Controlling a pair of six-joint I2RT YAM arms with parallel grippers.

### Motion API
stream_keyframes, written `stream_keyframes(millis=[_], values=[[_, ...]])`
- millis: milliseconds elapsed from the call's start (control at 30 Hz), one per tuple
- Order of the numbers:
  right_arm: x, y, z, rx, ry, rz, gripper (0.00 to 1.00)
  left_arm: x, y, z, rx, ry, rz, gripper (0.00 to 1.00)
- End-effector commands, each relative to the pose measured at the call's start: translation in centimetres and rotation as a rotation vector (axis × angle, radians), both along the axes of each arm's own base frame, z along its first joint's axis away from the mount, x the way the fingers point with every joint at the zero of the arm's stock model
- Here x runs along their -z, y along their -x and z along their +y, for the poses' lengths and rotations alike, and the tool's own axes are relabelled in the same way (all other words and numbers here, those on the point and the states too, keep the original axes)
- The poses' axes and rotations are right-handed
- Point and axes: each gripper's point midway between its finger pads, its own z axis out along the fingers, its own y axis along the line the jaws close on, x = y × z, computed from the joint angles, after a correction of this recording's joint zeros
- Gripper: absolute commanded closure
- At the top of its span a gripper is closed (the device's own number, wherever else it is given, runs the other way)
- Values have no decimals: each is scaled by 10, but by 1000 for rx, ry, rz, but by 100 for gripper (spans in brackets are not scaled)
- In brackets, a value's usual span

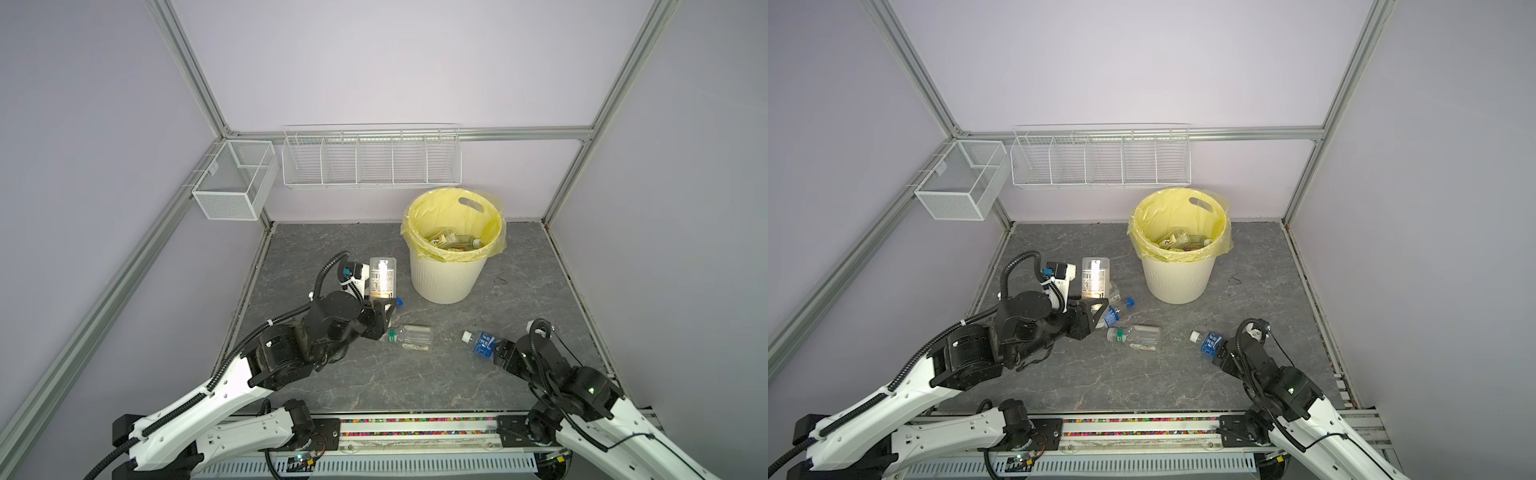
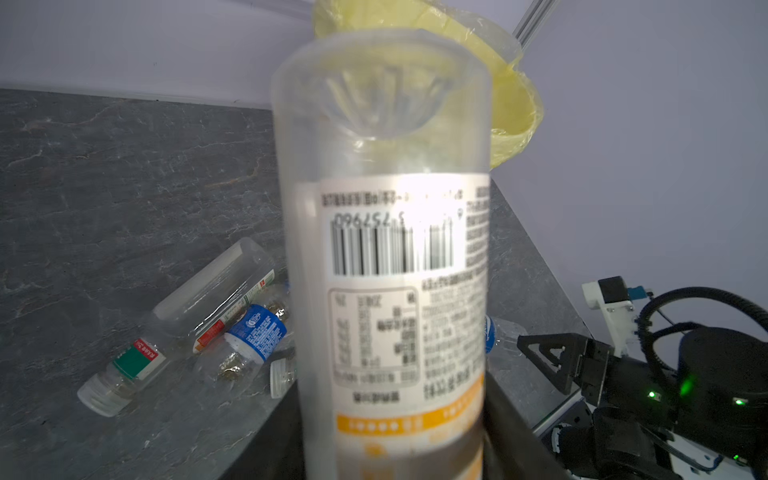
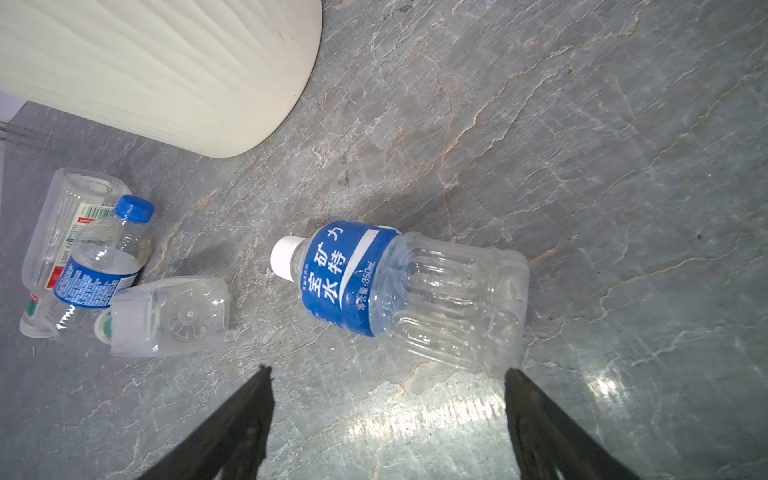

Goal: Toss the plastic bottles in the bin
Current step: 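Lift the orange-labelled bottle with the left gripper and carry it over the bin, then open the left gripper to drop the orange-labelled bottle into the bin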

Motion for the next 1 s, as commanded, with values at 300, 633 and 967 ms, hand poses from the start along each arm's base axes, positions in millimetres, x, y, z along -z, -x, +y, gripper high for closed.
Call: stream_keyframes(millis=[300,633,967], values=[[-9,-4,0,6,-8,-35,12,4,-2,22,-62,21,-47,48],[-13,-12,4,12,-20,-67,12,-44,-32,-47,32,-77,-115,44],[-26,-6,3,5,-44,-68,12,-76,-157,-150,65,-62,16,1]])
